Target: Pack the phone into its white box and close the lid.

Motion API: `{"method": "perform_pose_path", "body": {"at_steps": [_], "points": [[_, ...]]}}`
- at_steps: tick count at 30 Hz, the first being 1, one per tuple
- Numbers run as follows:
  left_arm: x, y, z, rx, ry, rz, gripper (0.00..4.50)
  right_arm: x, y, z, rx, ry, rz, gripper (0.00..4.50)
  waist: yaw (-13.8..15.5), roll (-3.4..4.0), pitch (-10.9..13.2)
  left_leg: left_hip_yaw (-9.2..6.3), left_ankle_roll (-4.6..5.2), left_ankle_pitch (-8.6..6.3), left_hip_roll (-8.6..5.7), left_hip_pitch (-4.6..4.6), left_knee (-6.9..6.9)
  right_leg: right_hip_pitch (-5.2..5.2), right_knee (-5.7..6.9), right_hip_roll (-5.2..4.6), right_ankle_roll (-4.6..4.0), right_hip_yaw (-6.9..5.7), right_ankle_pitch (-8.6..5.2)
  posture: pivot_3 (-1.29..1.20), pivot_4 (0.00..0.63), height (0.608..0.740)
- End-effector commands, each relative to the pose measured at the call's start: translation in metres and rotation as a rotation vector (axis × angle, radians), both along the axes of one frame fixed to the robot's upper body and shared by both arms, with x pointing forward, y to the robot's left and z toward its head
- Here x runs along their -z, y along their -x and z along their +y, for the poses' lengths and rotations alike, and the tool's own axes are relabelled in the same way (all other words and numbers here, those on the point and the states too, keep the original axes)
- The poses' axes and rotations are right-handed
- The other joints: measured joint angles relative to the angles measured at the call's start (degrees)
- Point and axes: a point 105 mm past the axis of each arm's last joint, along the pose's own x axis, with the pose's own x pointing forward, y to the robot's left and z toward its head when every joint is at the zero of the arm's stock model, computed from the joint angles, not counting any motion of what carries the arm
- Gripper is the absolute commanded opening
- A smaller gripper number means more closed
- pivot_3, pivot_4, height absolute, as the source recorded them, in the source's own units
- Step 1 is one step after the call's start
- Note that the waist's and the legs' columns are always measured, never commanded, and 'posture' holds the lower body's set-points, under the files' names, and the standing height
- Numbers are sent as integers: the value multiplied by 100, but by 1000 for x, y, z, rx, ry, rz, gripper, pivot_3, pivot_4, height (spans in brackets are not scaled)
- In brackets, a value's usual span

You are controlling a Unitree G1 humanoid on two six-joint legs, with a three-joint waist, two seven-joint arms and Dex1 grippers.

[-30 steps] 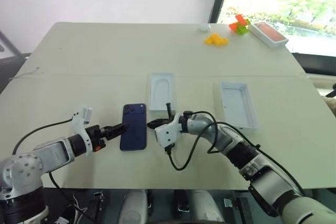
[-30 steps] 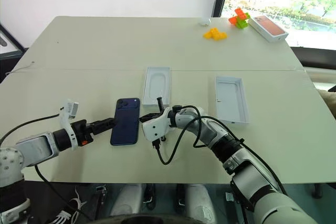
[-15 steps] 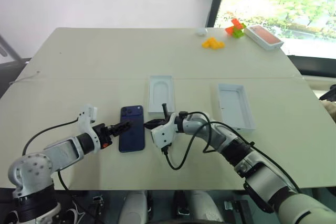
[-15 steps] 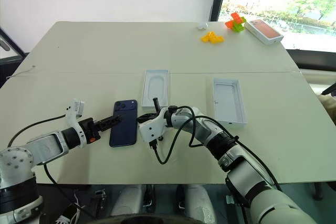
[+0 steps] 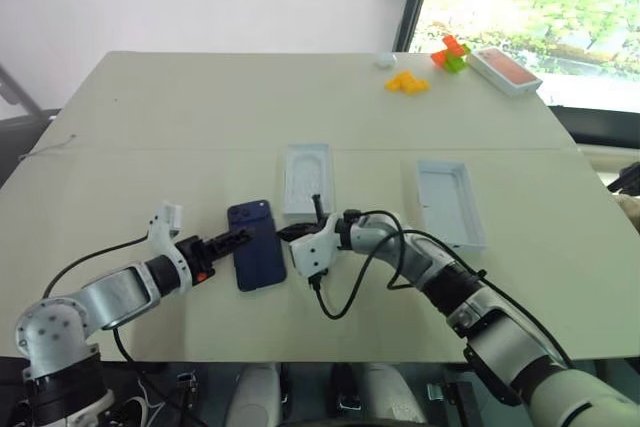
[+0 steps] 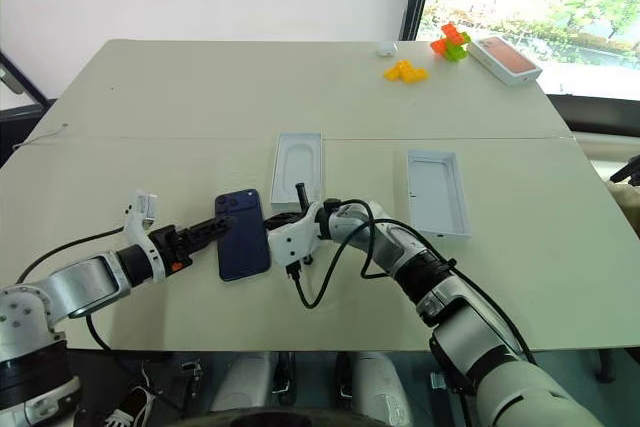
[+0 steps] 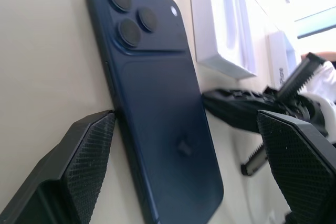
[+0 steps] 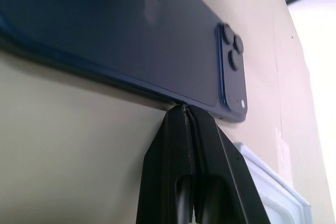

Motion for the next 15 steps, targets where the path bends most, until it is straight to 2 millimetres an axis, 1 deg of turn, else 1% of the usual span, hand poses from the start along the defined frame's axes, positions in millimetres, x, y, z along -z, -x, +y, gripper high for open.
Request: {"method": "perform_pose_path", "body": {"at_steps": [1,2,4,7,10,11,13,14,15], "points": [[-9,7,-18,94,12,-23,4500,-1,9,14,-39,-29,9,54,-22,-5,3,0,0,0,0,-1,-1,-2,0,0,0,0,0,0,150,737],[-7,7,-18,84,10,-13,4500,-2,9,15,-38,-31,9,54,-65,-4,3,0,1,1,0,-7,-3,-10,0,1,0,0,0,0,150,737],[-7,6,-18,66,44,-9,4500,-2,9,15,-37,-31,9,54,-115,-4,4,0,8,9,1,-28,-7,-33,1,3,-1,0,1,0,150,737],[-6,6,-19,69,52,1,4500,-4,7,13,-28,-38,10,54,-115,-8,8,-1,6,11,1,-37,-8,-44,1,4,-2,0,1,0,150,737],[2,8,-16,66,14,25,4500,-5,6,11,-22,-42,11,54,-121,-8,10,-1,6,10,1,-38,-5,-44,0,3,-2,0,1,0,150,737],[7,8,-12,49,-10,35,4240,-5,5,10,-16,-41,13,18,-119,-7,10,-1,6,10,0,-38,-6,-44,-1,3,-2,0,0,0,150,737],[9,3,-6,-5,5,38,3716,-5,4,8,-10,-34,11,0,-118,-6,11,-1,5,10,1,-38,-7,-45,-1,3,-3,0,0,0,150,737],[12,2,-4,-11,-12,44,3155,-5,3,7,-8,-33,9,0,-118,-7,12,-1,6,10,1,-38,-7,-46,-2,3,-3,0,0,0,150,737],[13,3,-4,-7,-27,41,2784,-5,3,7,-7,-33,8,0,-117,-9,13,-2,5,10,1,-39,-7,-47,-2,3,-3,0,0,0,150,737]]}}
